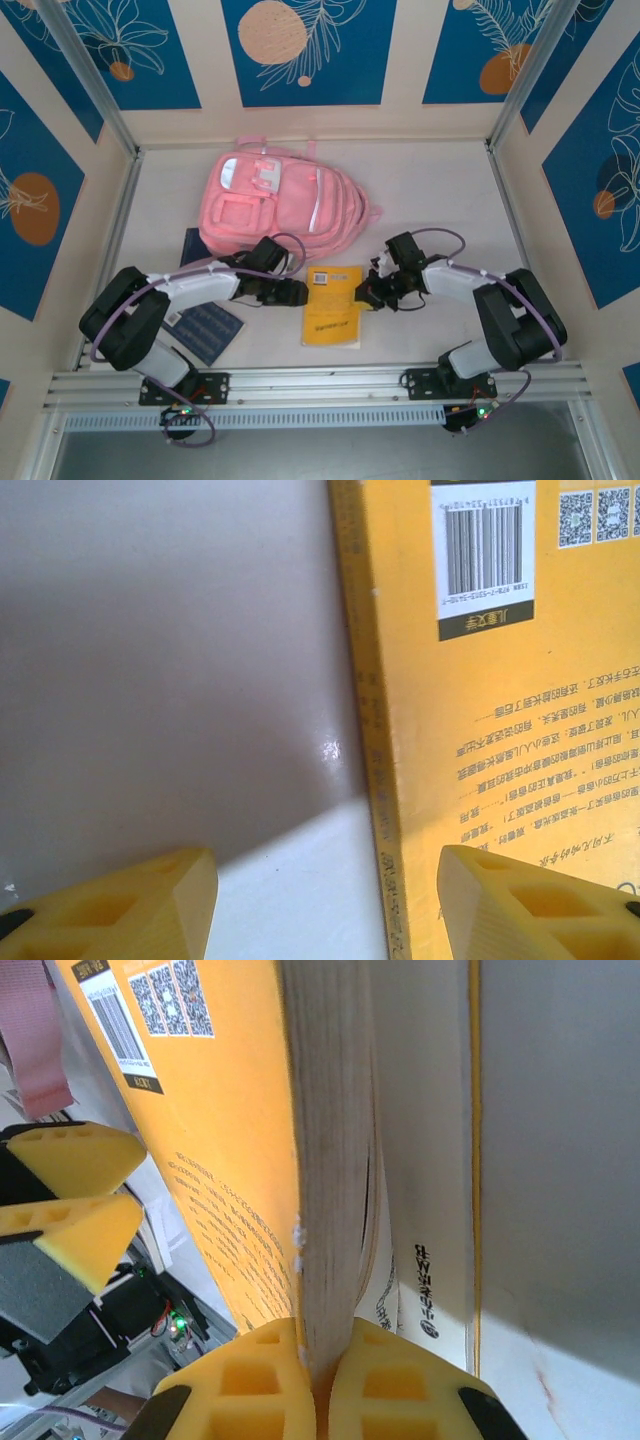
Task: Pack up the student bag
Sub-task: Pick up the book at the center of the table.
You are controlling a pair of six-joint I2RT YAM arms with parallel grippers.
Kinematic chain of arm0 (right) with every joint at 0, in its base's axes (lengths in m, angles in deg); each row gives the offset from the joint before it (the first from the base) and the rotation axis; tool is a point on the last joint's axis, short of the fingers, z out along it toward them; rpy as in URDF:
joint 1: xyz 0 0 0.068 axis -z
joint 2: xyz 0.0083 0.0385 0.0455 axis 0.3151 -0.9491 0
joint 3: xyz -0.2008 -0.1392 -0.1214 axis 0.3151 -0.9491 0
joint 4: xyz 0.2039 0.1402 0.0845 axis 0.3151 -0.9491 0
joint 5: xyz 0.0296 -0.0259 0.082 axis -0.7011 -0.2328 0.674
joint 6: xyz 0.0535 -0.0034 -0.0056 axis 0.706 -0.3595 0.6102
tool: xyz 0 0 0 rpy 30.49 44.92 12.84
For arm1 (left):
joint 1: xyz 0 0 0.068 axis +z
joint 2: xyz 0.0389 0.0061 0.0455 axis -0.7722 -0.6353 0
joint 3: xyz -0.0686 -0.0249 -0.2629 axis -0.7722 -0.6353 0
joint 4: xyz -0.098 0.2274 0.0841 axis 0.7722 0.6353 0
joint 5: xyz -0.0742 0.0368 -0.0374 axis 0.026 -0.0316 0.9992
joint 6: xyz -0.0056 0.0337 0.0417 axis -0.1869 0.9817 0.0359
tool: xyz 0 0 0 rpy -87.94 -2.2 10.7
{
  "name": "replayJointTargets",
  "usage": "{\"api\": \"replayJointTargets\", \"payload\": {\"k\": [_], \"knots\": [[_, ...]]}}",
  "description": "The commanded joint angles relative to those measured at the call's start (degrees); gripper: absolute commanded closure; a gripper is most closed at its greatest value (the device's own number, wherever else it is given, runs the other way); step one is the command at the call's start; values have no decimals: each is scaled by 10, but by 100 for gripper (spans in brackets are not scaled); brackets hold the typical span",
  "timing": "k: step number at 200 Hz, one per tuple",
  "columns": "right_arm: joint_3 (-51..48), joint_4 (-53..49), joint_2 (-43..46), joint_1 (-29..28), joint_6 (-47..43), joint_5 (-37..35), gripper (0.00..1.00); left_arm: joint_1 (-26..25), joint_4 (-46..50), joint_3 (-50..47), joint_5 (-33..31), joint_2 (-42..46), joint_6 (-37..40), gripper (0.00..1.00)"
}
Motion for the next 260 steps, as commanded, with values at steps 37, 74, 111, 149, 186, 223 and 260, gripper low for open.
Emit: {"api": "replayJointTargets", "payload": {"k": [37, 74, 111, 149, 186, 223, 260], "knots": [[-20, -46, 19, 9, -3, -35, 100, -12, -43, 30, 81, -53, -17, 39], [6, -81, -13, -18, -1, -101, 100, -27, -65, 50, 118, -87, -17, 39], [11, -66, -52, -33, 2, -97, 100, -38, -93, 68, 167, -124, -23, 39], [6, -46, -58, -37, 12, -94, 100, -44, -89, 105, 199, -134, -17, 39], [4, -20, -63, -38, 27, -76, 100, -44, -130, 108, 235, -149, -43, 40], [5, -2, -69, -44, 35, -68, 100, -43, -152, 104, 250, -152, -58, 39], [2, 0, -71, -44, 33, -70, 100, -38, -176, 105, 264, -90, -77, 40]]}}
